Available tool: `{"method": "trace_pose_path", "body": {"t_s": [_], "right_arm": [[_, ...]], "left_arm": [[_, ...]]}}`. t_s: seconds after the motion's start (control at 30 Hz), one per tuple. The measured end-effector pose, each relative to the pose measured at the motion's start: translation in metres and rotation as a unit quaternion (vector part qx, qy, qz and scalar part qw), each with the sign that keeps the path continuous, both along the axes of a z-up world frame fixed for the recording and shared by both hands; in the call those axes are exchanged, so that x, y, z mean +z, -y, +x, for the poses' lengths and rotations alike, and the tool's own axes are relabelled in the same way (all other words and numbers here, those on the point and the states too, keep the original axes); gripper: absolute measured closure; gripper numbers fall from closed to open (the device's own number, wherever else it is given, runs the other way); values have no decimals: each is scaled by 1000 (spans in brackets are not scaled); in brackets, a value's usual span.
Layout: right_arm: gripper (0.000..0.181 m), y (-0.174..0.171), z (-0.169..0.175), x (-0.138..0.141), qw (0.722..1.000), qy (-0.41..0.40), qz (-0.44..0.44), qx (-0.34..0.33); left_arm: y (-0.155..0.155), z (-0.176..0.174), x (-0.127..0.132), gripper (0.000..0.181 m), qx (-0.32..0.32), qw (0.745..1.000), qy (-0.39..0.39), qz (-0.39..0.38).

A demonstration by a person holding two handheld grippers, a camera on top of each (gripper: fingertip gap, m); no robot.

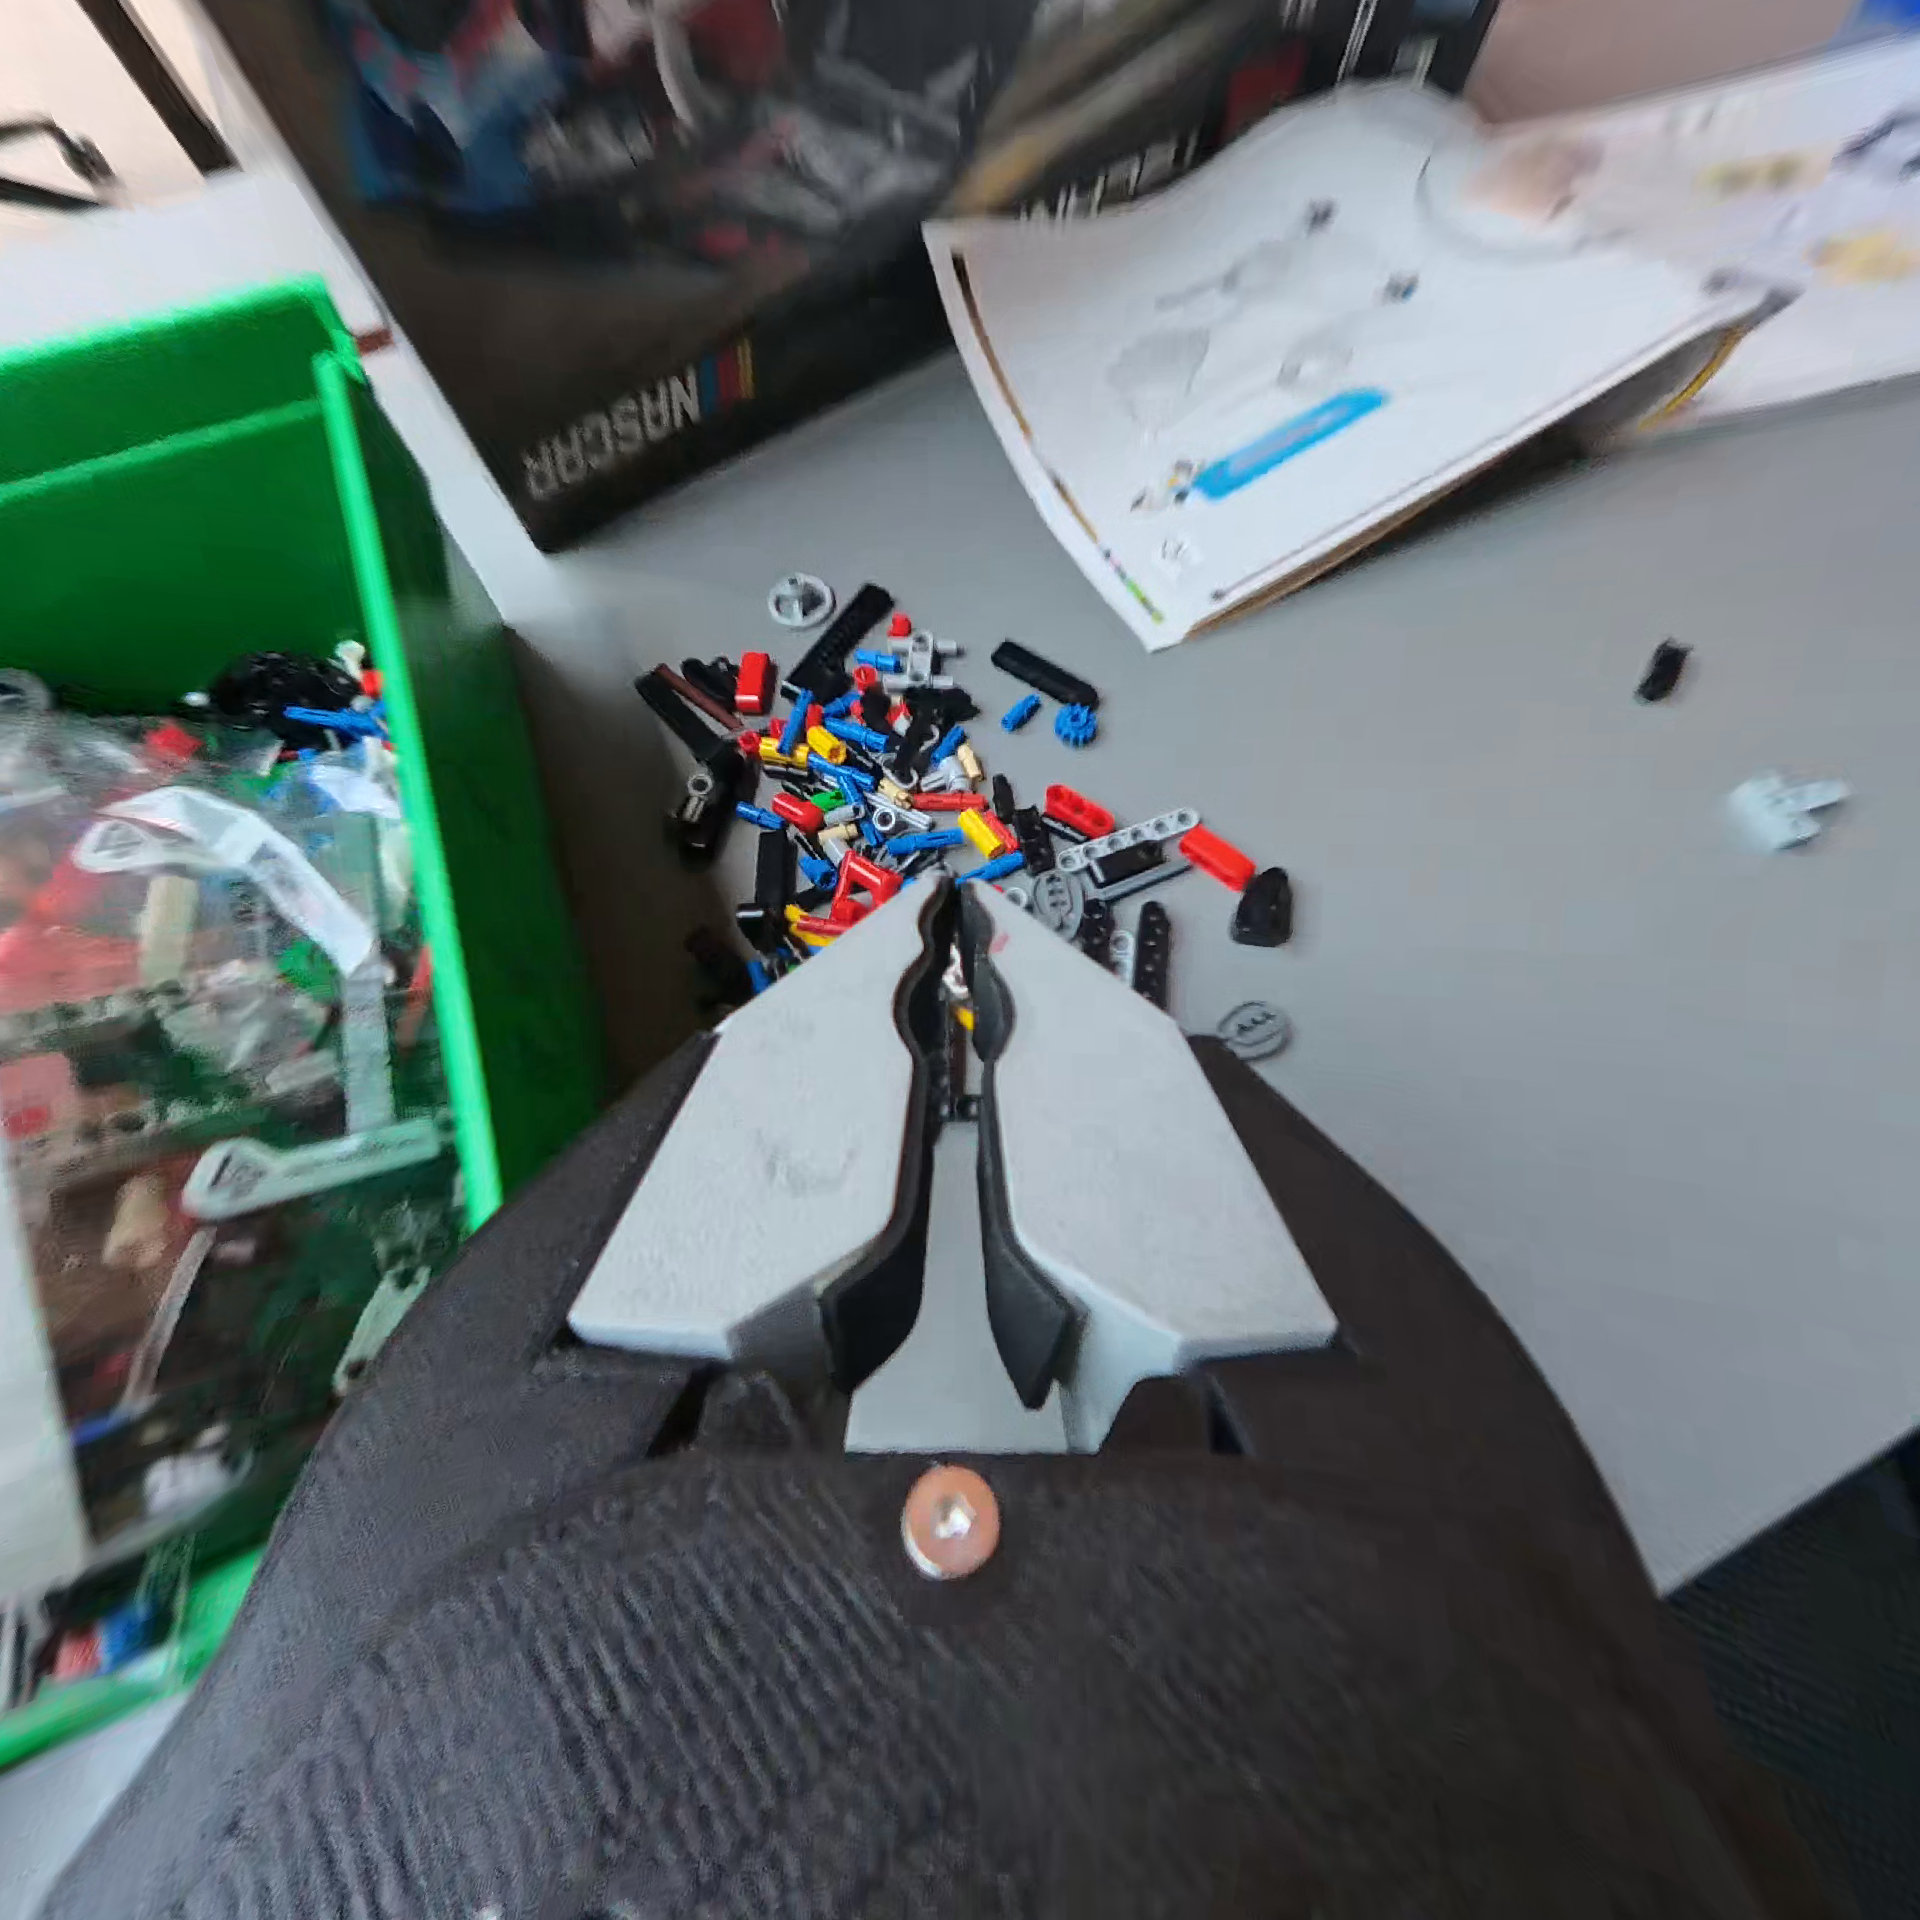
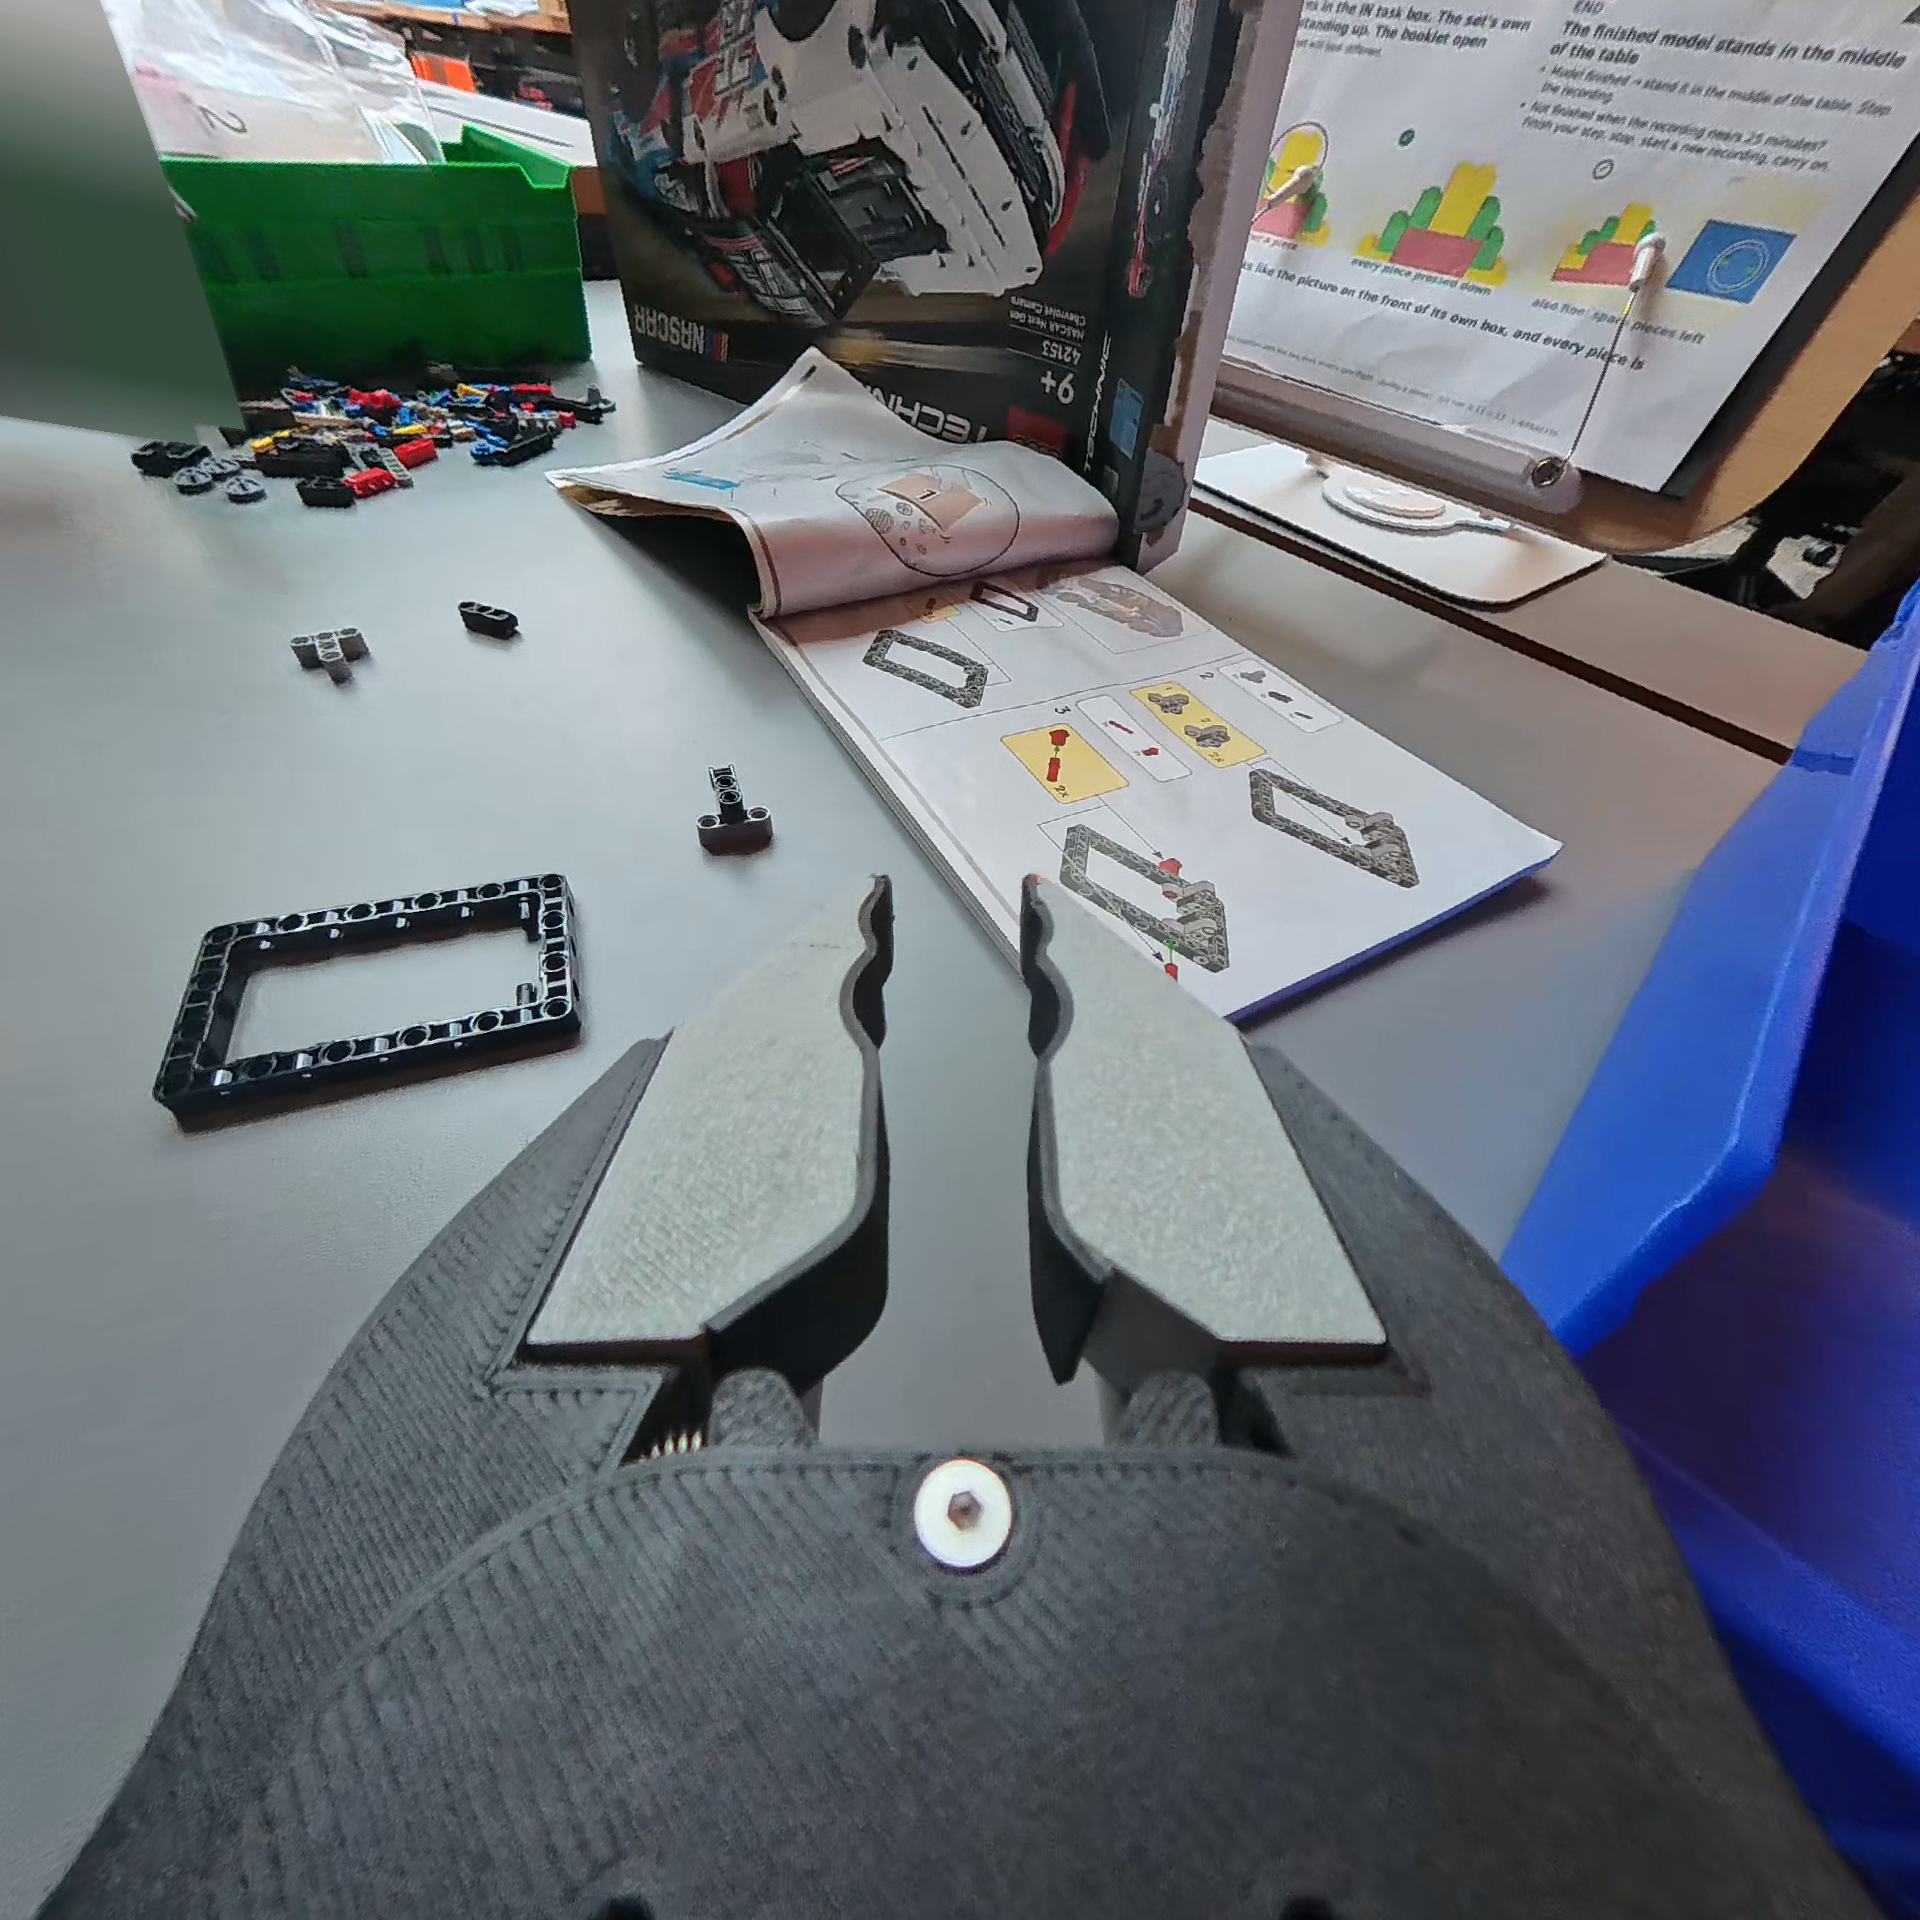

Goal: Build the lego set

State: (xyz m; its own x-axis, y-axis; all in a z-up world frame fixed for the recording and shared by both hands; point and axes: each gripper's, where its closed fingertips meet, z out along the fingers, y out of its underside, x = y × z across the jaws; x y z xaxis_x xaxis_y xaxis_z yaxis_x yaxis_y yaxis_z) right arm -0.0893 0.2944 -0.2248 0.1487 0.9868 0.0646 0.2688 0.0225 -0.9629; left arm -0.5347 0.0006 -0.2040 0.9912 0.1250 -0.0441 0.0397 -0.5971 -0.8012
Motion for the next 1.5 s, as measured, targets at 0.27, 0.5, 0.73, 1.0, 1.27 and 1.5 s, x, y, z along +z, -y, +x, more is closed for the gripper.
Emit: {"method": "trace_pose_path", "body": {"t_s": [0.27, 0.5, 0.73, 1.0, 1.27, 1.5], "right_arm": [[161, 2, 0, 0, 1000, 2, 9, 3], [162, 6, -1, 1, 1000, 0, 15, 13], [163, 9, -1, 3, 1000, -7, 20, 20], [165, 11, 0, 5, 999, -14, 18, 27], [166, 12, -1, 5, 999, -15, 18, 30], [166, 13, -1, 5, 999, -16, 18, 32]], "left_arm": [[-38, -12, -46, 181, -27, 992, -6, -123], [-42, -19, -71, 181, -29, 980, -40, -195], [-44, -26, -84, 178, -26, 972, -51, -227], [-41, -29, -84, 181, -32, 970, -56, -235], [-45, -30, -69, 181, -22, 980, -33, -195], [-45, -30, -64, 181, -3, 983, 9, -182]]}}
